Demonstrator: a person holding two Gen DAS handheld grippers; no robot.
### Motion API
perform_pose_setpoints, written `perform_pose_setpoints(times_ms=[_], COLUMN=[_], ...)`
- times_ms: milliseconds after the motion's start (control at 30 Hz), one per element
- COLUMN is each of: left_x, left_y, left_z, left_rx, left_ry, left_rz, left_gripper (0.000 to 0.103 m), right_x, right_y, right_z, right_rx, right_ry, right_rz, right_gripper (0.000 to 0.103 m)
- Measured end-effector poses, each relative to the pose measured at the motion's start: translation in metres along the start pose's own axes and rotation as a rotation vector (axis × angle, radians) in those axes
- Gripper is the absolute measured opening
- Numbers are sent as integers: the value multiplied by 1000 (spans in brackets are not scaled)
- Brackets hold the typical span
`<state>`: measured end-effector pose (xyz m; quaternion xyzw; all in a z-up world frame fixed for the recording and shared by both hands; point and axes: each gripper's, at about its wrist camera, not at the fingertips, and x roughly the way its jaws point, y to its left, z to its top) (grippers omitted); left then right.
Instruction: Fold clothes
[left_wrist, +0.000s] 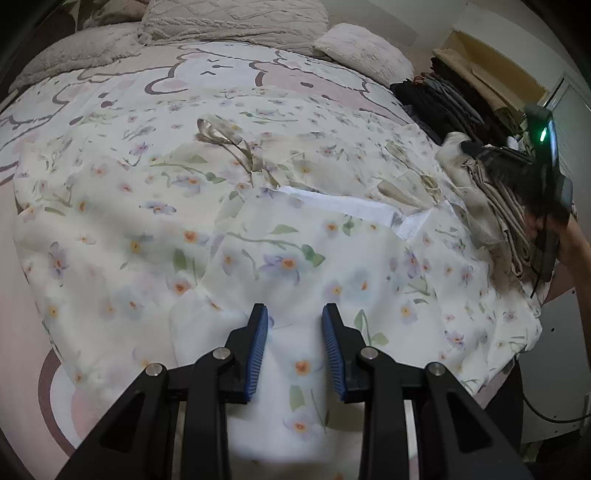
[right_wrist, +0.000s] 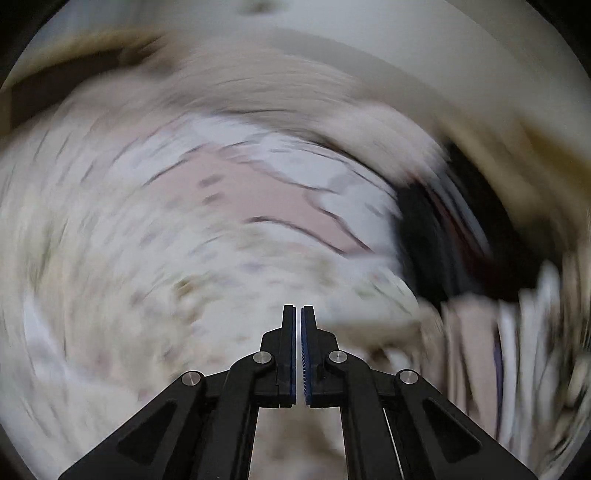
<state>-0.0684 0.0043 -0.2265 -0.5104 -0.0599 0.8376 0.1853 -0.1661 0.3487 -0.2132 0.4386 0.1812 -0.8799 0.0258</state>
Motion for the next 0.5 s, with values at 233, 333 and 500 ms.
perform_pose_setpoints(times_ms=[233,333,500], left_x=[0,0,1], left_y=[1,1,3], left_z=[-1,-1,-2], left_rx=[-1,1,-4], left_ry=[-6,-8,-11], left_rz=[-4,-8,-17], left_gripper=[30,30,30], right_x=[-18,-39,-57], right_y=[103,82,-17], right_z=[-1,-4,9], right_rx=[-534,-405,81], right_ry=[-70,-102,-120], right_rz=[-94,-46,70], right_gripper=[8,58,66])
